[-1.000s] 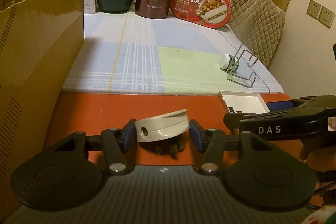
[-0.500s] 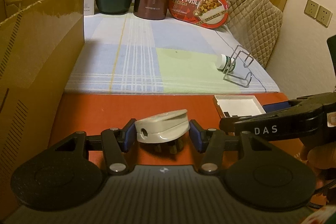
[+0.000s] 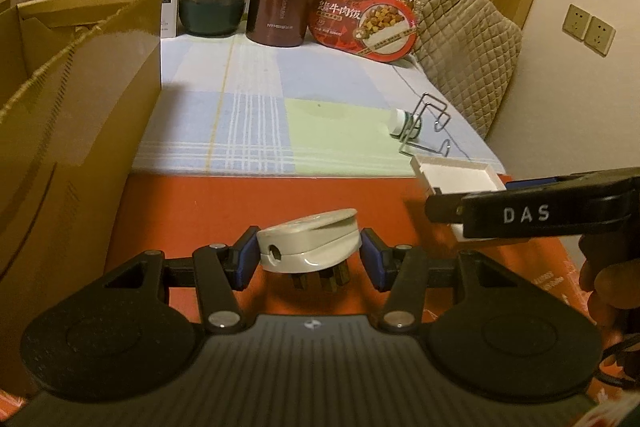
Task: Organize rigid objects
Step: 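Carry the charger and white plate in both tools over the cardboard box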
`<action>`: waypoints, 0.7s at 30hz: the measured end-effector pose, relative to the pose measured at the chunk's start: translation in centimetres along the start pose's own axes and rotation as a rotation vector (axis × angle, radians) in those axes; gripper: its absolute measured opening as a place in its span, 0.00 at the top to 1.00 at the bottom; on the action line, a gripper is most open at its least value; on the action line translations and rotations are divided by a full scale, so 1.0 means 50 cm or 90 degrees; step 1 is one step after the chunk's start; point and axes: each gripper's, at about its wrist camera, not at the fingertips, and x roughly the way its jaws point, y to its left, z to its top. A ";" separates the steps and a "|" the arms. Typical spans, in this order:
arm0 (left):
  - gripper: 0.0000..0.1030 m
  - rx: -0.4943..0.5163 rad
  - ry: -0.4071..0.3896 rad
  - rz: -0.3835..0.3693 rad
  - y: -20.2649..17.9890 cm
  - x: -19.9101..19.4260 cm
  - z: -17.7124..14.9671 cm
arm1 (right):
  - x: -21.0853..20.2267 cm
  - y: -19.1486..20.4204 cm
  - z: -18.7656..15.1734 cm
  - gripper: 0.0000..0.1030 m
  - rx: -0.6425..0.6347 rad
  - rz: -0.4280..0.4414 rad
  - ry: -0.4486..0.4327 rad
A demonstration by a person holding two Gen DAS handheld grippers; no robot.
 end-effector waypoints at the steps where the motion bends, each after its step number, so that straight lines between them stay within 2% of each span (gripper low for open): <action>1: 0.53 0.001 -0.001 -0.001 -0.003 -0.008 0.001 | -0.013 0.000 -0.001 0.14 0.005 0.000 -0.007; 8: 0.53 0.009 -0.010 -0.006 -0.017 -0.070 0.007 | -0.095 0.007 -0.015 0.14 0.028 -0.001 -0.049; 21: 0.53 0.025 -0.032 -0.012 -0.020 -0.207 0.003 | -0.231 0.045 -0.091 0.14 0.089 0.014 -0.096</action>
